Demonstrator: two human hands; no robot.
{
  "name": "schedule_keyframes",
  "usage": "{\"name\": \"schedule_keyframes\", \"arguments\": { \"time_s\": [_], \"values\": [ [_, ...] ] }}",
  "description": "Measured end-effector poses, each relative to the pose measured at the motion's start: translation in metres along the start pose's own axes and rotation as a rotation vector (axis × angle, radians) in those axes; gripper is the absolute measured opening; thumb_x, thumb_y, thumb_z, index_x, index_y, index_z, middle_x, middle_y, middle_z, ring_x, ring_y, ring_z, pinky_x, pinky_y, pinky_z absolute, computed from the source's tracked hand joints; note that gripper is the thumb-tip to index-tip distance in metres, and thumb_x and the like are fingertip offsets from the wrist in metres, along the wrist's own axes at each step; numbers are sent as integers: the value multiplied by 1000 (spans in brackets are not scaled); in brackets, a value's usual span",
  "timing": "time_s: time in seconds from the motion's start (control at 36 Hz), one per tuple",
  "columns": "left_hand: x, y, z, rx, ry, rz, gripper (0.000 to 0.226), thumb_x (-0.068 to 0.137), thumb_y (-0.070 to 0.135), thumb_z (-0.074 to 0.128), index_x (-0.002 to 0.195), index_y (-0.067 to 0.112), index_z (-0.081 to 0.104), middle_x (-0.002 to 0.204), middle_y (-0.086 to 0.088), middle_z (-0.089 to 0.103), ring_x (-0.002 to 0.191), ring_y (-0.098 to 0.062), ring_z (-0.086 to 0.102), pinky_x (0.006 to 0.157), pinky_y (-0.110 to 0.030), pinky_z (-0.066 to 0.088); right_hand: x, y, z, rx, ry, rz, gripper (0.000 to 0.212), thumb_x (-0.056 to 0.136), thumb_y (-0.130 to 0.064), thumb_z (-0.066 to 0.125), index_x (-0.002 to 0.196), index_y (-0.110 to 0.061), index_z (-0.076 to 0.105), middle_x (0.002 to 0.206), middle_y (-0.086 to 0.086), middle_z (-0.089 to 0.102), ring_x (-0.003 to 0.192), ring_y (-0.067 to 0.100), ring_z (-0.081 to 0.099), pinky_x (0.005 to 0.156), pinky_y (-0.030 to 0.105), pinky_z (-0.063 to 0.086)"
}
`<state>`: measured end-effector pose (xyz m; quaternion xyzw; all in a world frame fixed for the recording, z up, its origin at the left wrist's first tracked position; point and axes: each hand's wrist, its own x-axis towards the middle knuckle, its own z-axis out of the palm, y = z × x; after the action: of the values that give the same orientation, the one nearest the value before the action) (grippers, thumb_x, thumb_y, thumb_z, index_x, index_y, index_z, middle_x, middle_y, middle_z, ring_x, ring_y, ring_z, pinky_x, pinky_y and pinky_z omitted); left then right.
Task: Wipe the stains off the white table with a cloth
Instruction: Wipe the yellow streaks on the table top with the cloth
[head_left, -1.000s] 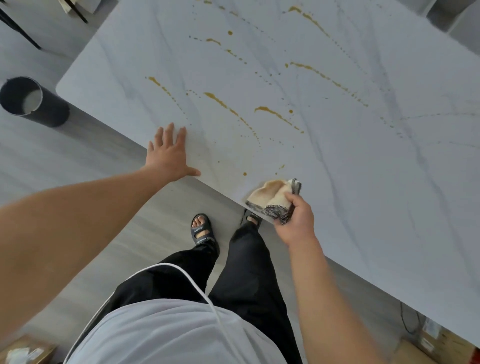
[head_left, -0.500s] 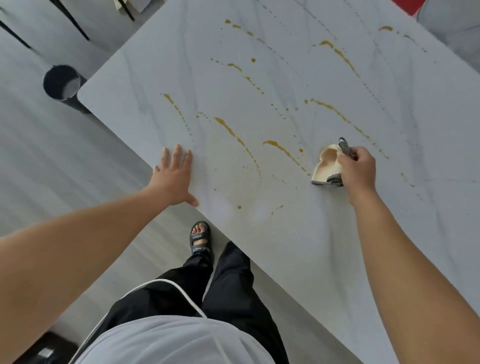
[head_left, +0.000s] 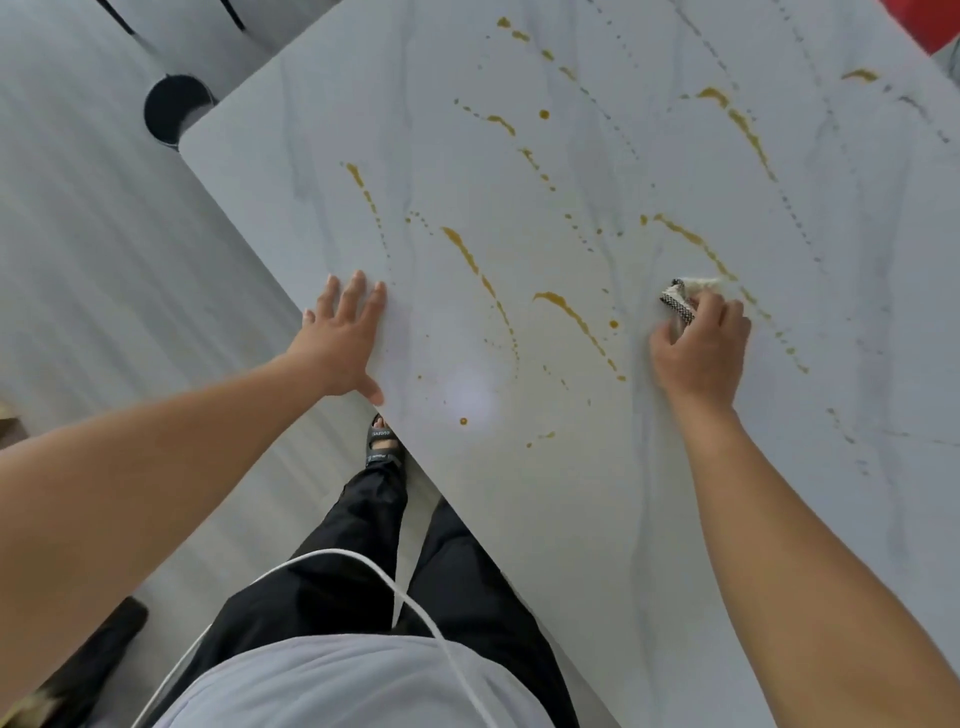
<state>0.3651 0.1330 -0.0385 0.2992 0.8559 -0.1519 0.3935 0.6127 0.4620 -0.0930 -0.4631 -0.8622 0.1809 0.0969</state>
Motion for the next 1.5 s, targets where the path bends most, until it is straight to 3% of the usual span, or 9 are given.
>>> {"name": "schedule_keyframes", "arguments": {
  "time_s": [0.14, 0.28, 0.47, 0.69, 0.78, 0.94, 1.14, 1.31, 1.5],
  "values": [
    [-2, 2, -1, -13, 7, -3, 155, 63, 52, 93, 158, 20, -25, 166, -7, -30, 153, -38, -26, 125, -62, 8, -18, 5, 2, -83, -51, -236, 33, 74, -3, 55, 106, 1, 57, 99, 25, 54, 87, 43, 53, 67, 47, 49],
    [-1, 1, -1, -19, 6, -2, 156, 63, 51, 94, 158, 20, -25, 166, -8, -30, 152, -39, -27, 124, -63, 7, -38, 10, -1, -128, -169, -598, 34, 73, -10, 52, 105, -4, 63, 92, 15, 55, 81, 37, 51, 61, 42, 52],
    [-2, 0, -1, -32, 4, 2, 155, 64, 50, 93, 158, 20, -26, 165, -7, -32, 152, -38, -28, 124, -64, 5, -29, 5, -4, -29, -98, -154, 38, 76, -2, 56, 113, -5, 67, 102, 19, 57, 95, 42, 54, 66, 44, 52],
    [-2, 0, -2, -32, 0, 6, 157, 62, 50, 95, 158, 21, -26, 165, -7, -32, 152, -40, -27, 123, -65, 6, -83, -12, 2, -28, -236, -566, 40, 77, -14, 47, 110, -10, 69, 93, 9, 56, 84, 29, 48, 60, 36, 51],
    [-3, 1, -3, -33, 2, 5, 156, 62, 50, 94, 158, 21, -26, 165, -7, -32, 152, -40, -27, 123, -65, 7, -81, -11, -1, -47, -243, -583, 39, 78, -17, 47, 109, -12, 70, 93, 7, 56, 85, 27, 49, 59, 35, 51],
    [-2, 0, -2, -35, -9, 5, 157, 62, 50, 94, 157, 22, -28, 165, -7, -33, 151, -40, -29, 123, -65, 6, -77, -21, 3, 32, -149, -104, 38, 76, -11, 49, 109, -6, 67, 99, 16, 56, 93, 39, 54, 68, 41, 50],
    [-2, -1, -2, -35, -8, 10, 158, 62, 51, 94, 157, 23, -29, 164, -7, -34, 151, -40, -30, 123, -66, 6, -115, -37, 9, -49, -336, -551, 31, 70, -3, 62, 101, -8, 65, 91, 10, 54, 79, 32, 53, 51, 37, 50],
    [-2, -3, -1, -36, -1, 18, 159, 61, 51, 95, 157, 23, -28, 165, -6, -33, 151, -40, -29, 122, -67, 7, -117, -46, 10, 49, -173, -73, 32, 76, -6, 50, 105, -5, 64, 96, 15, 53, 87, 37, 53, 61, 38, 47],
    [-3, -6, -1, -27, 13, 35, 158, 62, 53, 94, 157, 23, -28, 165, -7, -32, 151, -40, -28, 123, -67, 7, -156, -57, 7, -18, -390, -544, 37, 80, -21, 39, 98, -6, 67, 87, 11, 55, 76, 32, 52, 51, 37, 50]
  ]
}}
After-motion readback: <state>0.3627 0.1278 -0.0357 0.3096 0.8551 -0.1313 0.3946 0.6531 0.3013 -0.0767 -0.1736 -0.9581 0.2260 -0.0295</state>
